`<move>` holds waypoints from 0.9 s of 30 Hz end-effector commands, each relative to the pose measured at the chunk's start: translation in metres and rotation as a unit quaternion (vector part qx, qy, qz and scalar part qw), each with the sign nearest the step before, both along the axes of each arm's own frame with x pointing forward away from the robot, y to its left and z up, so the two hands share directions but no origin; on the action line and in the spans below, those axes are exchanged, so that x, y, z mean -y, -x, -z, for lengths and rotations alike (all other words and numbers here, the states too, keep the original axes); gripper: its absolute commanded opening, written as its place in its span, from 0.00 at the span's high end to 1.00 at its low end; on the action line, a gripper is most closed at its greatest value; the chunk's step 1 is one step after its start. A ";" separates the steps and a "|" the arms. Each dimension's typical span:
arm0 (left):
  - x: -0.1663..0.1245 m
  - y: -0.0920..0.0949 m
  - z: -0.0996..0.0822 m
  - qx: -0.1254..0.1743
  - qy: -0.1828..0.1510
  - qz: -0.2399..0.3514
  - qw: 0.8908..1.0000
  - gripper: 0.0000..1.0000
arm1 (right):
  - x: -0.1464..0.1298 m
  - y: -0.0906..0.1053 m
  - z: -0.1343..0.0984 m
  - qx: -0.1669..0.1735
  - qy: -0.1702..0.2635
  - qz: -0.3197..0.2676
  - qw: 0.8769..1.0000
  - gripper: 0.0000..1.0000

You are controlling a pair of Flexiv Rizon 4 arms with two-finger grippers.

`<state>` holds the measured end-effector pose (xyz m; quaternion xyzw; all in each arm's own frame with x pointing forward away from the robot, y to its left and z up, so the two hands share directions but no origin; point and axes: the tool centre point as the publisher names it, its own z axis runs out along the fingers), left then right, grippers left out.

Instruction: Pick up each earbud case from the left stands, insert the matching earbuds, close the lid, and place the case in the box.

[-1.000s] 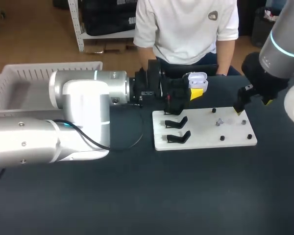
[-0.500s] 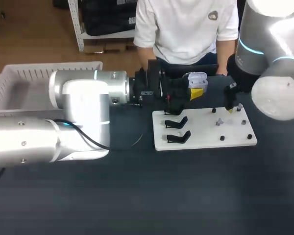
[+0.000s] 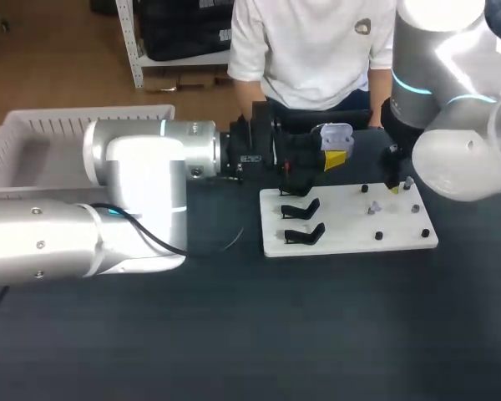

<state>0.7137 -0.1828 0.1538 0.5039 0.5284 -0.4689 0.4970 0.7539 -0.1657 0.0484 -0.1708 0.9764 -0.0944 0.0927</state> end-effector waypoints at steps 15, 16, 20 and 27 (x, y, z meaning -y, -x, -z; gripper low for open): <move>0.001 -0.001 0.001 0.001 0.002 0.000 1.000 1.00 | 0.003 -0.011 0.022 -0.001 0.001 0.018 1.000 0.55; 0.001 -0.001 0.001 0.001 0.002 0.000 1.000 1.00 | 0.003 -0.012 0.023 0.000 0.001 0.019 1.000 0.56; 0.001 -0.001 0.001 0.001 0.002 0.000 1.000 1.00 | 0.003 -0.013 0.023 0.002 0.001 0.024 1.000 0.57; 0.001 -0.001 0.001 0.001 0.002 0.000 1.000 1.00 | 0.003 -0.017 0.023 0.005 0.004 0.027 1.000 0.64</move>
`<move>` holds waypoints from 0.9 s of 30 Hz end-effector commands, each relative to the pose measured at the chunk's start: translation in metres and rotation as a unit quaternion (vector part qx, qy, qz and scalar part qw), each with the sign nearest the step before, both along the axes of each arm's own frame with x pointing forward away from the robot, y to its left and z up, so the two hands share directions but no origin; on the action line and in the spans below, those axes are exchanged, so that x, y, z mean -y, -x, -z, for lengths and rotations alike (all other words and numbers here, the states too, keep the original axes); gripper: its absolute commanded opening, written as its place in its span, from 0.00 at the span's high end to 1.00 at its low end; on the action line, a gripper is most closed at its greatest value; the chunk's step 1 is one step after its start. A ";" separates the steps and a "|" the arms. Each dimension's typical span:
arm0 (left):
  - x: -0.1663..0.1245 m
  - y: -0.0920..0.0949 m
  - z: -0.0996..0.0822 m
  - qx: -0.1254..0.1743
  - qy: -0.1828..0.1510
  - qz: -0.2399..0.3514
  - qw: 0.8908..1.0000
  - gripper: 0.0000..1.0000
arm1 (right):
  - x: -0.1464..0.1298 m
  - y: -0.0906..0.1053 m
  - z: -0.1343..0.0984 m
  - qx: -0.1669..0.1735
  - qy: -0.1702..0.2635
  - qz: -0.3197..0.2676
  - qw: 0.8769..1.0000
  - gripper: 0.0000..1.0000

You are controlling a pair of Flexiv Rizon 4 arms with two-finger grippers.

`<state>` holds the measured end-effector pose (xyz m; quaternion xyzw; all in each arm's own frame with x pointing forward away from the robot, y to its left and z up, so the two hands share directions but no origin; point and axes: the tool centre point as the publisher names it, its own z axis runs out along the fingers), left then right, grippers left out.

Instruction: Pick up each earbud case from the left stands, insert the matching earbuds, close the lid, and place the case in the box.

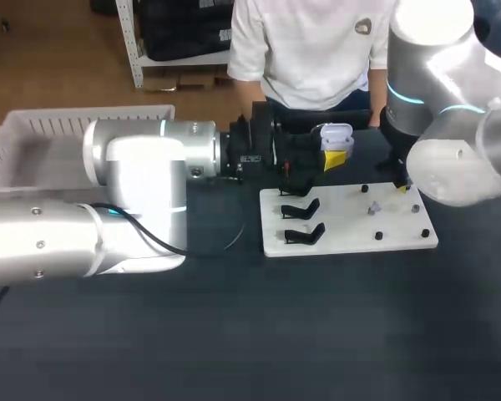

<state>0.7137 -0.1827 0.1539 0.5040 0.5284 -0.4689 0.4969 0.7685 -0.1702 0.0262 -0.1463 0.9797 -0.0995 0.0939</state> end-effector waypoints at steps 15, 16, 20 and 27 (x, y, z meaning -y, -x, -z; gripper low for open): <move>0.001 -0.001 0.001 0.001 0.002 -0.001 1.000 1.00 | -0.003 -0.006 0.002 -0.001 0.001 0.006 1.000 1.00; 0.001 -0.001 0.001 0.001 0.002 -0.001 1.000 1.00 | -0.003 -0.006 0.002 -0.001 0.001 0.006 1.000 1.00; 0.001 -0.001 0.001 0.001 0.002 -0.001 1.000 1.00 | -0.003 -0.006 0.003 -0.002 0.000 0.008 1.000 1.00; 0.001 -0.001 0.001 0.001 0.002 -0.001 1.000 1.00 | -0.002 -0.003 -0.008 -0.003 0.009 0.013 1.000 1.00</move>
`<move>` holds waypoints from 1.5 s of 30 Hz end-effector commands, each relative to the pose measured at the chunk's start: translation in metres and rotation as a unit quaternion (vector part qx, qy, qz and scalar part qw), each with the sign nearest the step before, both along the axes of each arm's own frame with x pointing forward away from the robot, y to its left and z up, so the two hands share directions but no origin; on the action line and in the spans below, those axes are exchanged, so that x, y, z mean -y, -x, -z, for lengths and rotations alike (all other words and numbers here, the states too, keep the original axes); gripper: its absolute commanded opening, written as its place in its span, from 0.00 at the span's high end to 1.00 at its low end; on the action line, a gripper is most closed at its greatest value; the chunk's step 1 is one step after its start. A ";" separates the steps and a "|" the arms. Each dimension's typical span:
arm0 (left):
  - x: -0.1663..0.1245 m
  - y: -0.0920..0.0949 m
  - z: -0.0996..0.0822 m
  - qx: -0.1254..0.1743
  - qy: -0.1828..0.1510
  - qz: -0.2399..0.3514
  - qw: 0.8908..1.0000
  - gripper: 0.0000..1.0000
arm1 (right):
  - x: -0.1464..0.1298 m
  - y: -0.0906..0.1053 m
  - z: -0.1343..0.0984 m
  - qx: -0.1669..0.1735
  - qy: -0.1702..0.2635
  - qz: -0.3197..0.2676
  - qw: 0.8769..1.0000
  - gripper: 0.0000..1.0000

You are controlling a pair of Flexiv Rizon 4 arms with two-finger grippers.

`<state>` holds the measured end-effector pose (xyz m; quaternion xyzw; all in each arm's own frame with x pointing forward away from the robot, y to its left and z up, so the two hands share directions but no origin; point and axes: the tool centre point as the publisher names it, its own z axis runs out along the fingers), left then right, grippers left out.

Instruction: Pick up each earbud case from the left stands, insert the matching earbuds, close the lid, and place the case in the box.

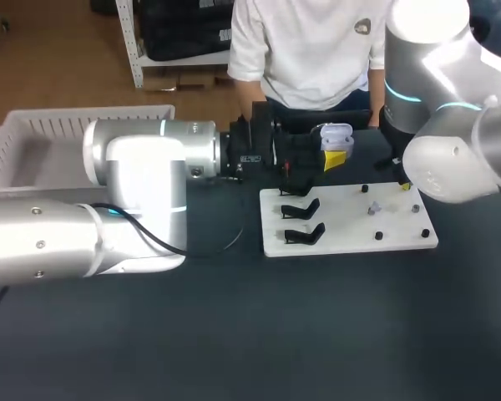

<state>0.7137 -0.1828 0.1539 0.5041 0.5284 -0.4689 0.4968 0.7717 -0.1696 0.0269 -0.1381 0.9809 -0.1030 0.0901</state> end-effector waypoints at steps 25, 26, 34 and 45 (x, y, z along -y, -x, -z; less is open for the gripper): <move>0.001 -0.001 0.001 0.001 0.002 -0.001 1.000 1.00 | -0.023 0.054 -0.145 -0.045 -0.046 0.017 0.998 1.00; 0.001 -0.001 0.001 0.001 0.002 -0.001 1.000 1.00 | -0.025 0.057 -0.150 -0.045 -0.052 0.021 0.997 1.00; 0.001 -0.001 0.001 0.001 0.002 -0.001 1.000 1.00 | -0.045 0.081 -0.175 -0.064 -0.056 0.020 0.996 1.00; 0.001 -0.001 0.001 0.001 0.002 -0.001 1.000 1.00 | -0.045 0.081 -0.175 -0.064 -0.056 0.020 0.996 1.00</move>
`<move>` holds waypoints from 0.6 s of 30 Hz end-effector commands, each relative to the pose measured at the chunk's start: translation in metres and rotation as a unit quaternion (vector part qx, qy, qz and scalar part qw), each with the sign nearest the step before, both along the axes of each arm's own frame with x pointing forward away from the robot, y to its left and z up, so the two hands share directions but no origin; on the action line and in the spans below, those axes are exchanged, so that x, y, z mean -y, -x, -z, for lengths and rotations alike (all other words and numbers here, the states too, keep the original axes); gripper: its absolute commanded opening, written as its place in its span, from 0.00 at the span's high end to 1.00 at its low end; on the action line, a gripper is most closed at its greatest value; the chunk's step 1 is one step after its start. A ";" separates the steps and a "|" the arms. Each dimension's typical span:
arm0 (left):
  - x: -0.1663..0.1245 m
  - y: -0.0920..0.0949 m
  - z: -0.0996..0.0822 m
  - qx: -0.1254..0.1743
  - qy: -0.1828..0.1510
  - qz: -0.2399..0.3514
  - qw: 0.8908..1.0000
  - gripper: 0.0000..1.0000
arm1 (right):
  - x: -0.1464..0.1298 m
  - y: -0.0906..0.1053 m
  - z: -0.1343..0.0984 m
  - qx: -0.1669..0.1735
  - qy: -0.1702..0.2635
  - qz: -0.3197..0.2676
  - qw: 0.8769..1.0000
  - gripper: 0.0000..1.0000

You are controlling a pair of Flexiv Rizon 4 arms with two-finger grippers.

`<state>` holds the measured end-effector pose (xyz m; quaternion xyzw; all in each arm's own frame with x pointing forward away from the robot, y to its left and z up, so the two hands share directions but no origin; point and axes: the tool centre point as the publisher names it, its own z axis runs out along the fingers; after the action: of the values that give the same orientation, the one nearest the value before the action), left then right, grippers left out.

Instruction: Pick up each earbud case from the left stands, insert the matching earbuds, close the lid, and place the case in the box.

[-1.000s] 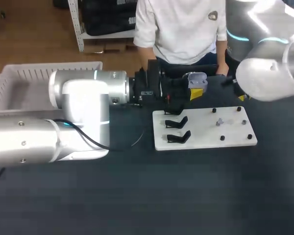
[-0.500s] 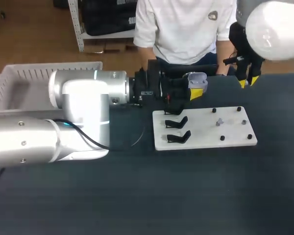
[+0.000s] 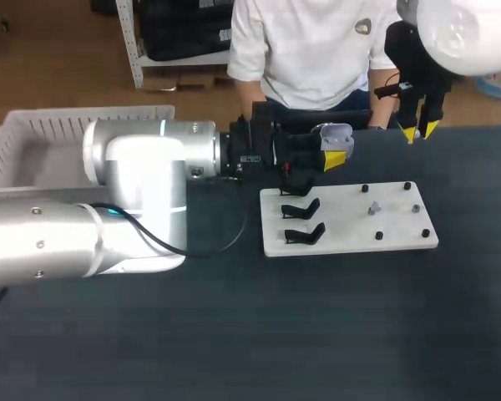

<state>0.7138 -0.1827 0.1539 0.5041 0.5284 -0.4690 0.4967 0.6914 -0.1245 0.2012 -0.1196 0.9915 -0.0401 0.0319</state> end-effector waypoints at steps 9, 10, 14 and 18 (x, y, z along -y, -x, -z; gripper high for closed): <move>0.001 -0.001 0.001 0.001 0.002 -0.001 1.000 1.00 | -0.015 0.025 -0.012 0.012 -0.035 0.345 0.938 1.00; 0.001 -0.001 0.001 0.001 0.002 -0.001 1.000 1.00 | -0.018 0.027 -0.013 0.013 -0.030 0.370 0.928 1.00; 0.001 -0.001 0.001 0.001 0.002 -0.001 1.000 1.00 | -0.035 0.033 -0.023 0.022 -0.007 0.408 0.913 1.00; 0.001 -0.001 0.001 0.001 0.002 -0.001 1.000 1.00 | -0.041 0.036 -0.026 0.021 -0.007 0.436 0.900 1.00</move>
<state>0.7138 -0.1827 0.1539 0.5041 0.5284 -0.4690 0.4967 0.6586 -0.0867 0.2258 0.1332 0.9901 -0.0337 0.0300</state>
